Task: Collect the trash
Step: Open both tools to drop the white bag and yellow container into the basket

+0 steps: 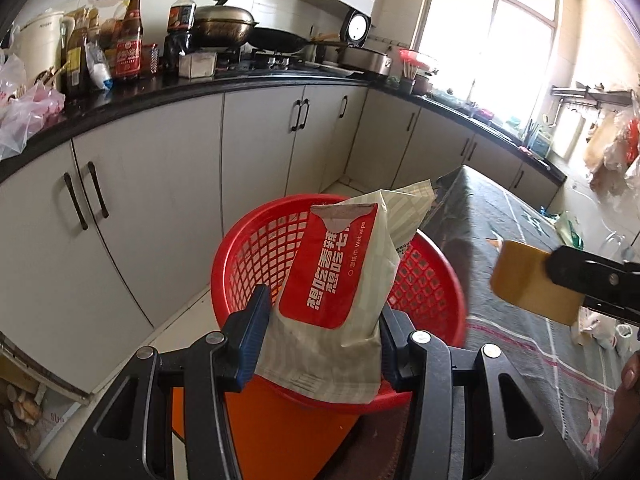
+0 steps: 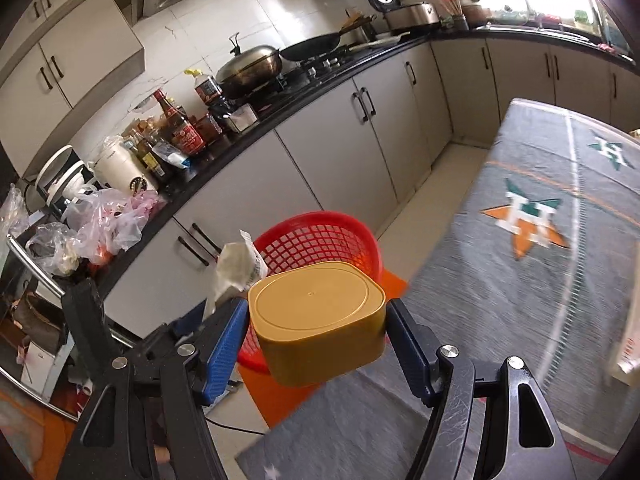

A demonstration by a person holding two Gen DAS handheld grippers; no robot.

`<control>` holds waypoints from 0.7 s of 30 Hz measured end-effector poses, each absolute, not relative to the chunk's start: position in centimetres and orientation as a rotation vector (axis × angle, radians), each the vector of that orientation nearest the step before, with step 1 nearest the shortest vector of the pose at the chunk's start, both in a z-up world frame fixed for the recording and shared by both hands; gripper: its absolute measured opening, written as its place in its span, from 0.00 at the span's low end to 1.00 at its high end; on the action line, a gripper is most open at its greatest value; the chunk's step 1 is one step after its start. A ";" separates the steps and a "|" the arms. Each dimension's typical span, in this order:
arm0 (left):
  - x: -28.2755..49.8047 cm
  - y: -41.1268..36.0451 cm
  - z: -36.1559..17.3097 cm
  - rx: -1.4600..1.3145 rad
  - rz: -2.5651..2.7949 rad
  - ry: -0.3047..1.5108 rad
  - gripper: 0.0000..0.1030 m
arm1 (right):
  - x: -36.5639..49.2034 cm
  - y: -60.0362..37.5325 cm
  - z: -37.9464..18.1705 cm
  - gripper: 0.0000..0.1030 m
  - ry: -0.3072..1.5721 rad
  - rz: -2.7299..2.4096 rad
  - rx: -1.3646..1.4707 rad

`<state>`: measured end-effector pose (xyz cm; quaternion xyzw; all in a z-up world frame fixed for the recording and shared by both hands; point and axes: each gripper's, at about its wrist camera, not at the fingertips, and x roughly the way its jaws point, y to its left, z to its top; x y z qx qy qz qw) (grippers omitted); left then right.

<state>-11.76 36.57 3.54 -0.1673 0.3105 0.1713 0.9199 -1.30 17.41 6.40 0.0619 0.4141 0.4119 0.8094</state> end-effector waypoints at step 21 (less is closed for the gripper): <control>-10.6 38.7 2.5 -0.353 0.360 0.647 0.56 | 2.9 22.7 3.6 0.81 0.978 0.851 0.187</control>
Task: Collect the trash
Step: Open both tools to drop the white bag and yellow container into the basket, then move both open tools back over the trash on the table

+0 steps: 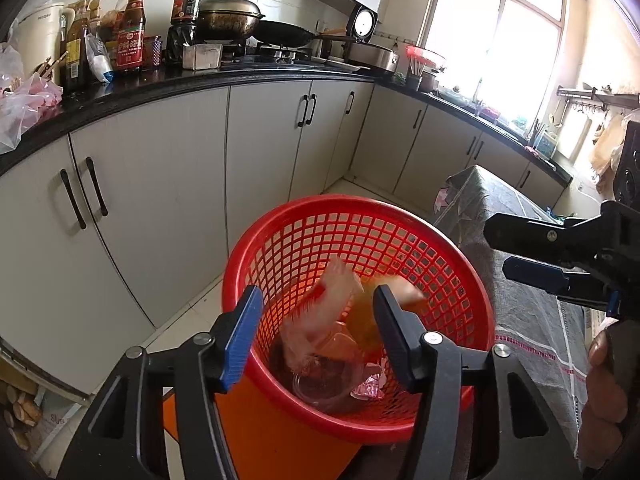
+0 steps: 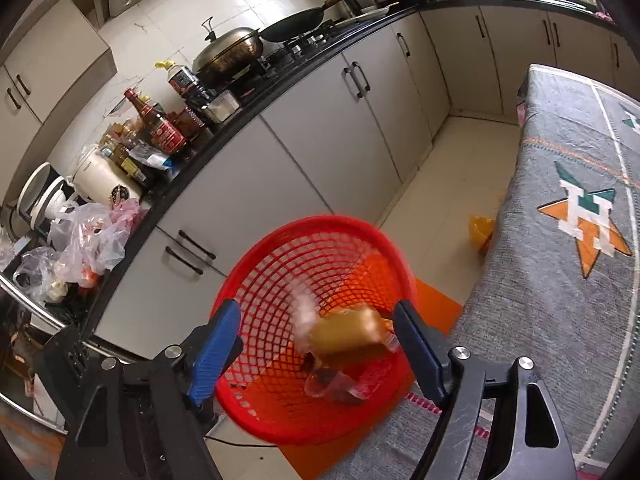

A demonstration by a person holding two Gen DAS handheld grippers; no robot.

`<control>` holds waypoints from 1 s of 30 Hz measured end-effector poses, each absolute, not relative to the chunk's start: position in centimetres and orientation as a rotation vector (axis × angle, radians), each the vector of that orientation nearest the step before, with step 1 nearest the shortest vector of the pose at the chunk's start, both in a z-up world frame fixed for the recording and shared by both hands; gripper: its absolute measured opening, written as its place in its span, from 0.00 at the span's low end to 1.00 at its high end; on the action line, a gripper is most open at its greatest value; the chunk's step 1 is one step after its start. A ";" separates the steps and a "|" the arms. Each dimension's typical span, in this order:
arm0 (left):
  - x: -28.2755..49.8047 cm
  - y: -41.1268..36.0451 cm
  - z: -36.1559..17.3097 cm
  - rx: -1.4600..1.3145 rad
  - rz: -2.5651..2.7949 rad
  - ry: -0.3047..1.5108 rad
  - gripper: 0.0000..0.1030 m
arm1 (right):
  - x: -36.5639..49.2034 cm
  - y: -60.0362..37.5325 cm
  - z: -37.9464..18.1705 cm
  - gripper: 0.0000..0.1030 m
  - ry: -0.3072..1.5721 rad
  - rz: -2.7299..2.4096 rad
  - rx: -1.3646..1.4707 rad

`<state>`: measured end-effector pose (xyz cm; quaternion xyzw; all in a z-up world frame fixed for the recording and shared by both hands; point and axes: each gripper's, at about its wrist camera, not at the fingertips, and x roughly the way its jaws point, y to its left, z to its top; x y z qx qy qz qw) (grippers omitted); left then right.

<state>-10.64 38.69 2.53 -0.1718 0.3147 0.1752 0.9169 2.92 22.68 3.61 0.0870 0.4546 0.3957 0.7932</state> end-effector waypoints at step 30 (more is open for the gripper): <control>-12.9 28.1 5.4 -0.249 0.273 0.607 0.80 | -4.0 9.5 6.0 0.88 0.810 0.750 0.150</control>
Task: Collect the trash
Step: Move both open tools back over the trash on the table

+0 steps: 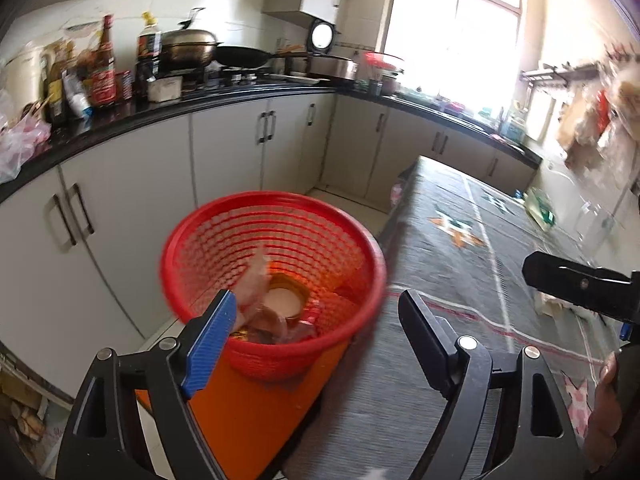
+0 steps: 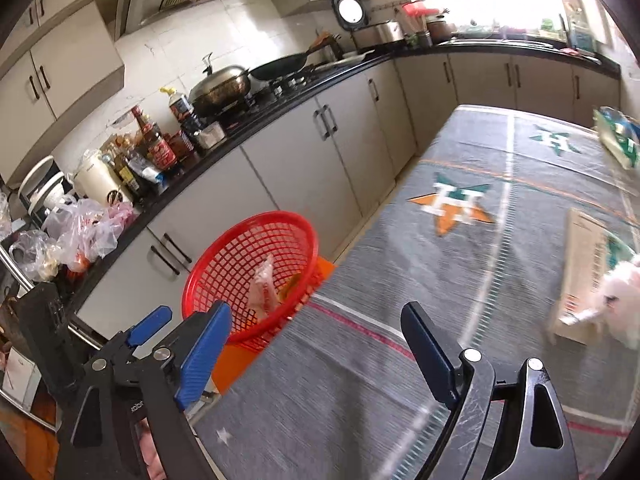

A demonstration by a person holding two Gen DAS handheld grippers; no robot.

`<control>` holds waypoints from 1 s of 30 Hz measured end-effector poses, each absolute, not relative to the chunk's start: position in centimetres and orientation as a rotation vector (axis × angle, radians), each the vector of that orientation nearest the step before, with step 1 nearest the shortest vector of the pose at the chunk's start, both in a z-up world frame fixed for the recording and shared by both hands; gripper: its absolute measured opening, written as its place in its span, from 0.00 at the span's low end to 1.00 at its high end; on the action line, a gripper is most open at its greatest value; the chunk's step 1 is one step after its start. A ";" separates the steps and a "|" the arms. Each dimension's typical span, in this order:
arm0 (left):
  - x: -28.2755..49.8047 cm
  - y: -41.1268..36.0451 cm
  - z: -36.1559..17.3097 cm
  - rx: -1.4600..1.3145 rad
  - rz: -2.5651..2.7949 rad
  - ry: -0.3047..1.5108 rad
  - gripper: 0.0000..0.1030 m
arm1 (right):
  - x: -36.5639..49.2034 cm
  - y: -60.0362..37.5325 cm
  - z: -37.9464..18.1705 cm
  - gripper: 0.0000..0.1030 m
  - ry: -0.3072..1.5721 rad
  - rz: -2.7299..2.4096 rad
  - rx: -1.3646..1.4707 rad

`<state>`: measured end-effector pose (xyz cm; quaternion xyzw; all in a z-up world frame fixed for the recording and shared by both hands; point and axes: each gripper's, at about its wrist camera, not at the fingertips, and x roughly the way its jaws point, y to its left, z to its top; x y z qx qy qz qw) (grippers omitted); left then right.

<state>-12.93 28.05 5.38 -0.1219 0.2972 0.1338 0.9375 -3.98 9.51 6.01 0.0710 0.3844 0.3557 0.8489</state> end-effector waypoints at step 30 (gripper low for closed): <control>-3.2 4.9 7.5 0.027 -0.202 0.744 0.81 | -0.6 -26.2 5.1 0.88 0.638 0.059 0.545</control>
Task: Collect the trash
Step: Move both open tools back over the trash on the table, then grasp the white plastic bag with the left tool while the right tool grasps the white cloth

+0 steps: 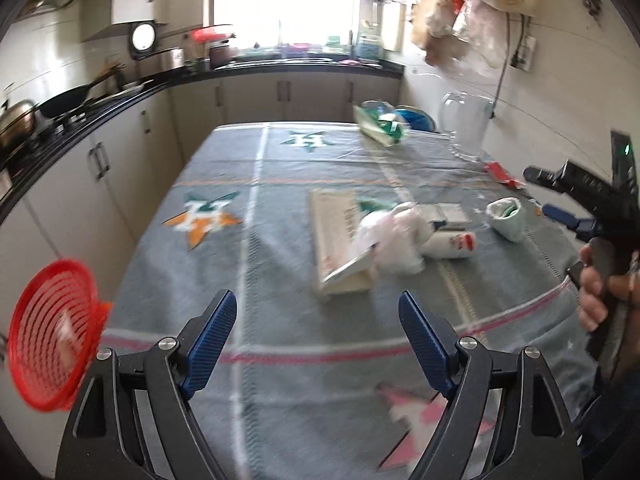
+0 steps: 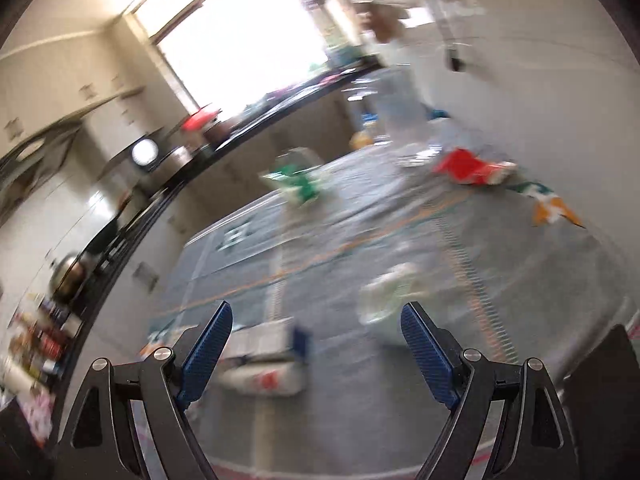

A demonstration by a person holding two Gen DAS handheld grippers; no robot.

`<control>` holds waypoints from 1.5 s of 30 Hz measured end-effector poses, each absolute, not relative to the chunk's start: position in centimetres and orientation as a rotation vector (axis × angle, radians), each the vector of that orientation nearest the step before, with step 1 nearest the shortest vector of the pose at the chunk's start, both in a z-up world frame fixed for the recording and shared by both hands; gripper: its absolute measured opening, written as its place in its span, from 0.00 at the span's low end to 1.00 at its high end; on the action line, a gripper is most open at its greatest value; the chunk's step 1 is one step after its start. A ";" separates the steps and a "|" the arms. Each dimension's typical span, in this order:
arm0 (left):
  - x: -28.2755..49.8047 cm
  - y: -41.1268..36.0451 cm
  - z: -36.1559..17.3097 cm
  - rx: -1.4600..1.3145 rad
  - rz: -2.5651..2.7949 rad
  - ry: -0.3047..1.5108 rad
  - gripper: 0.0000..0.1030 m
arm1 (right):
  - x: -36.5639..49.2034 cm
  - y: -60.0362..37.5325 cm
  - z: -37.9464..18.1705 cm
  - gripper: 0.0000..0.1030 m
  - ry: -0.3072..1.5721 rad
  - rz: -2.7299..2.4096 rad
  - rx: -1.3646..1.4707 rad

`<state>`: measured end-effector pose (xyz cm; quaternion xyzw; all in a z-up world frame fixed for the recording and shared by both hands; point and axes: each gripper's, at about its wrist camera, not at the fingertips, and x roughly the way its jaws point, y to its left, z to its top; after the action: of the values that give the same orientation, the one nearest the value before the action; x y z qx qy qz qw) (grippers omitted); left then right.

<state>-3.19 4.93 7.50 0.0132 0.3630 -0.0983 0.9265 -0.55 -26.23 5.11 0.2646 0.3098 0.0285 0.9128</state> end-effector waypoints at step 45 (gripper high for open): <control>3.5 1.8 5.4 -0.050 -0.203 0.605 0.44 | 0.0 -23.3 2.7 0.30 0.631 0.165 0.410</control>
<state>3.47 1.79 5.45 -0.0247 0.2972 -0.0999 0.9493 0.04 -23.28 2.68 0.1998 0.3076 0.0805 0.9268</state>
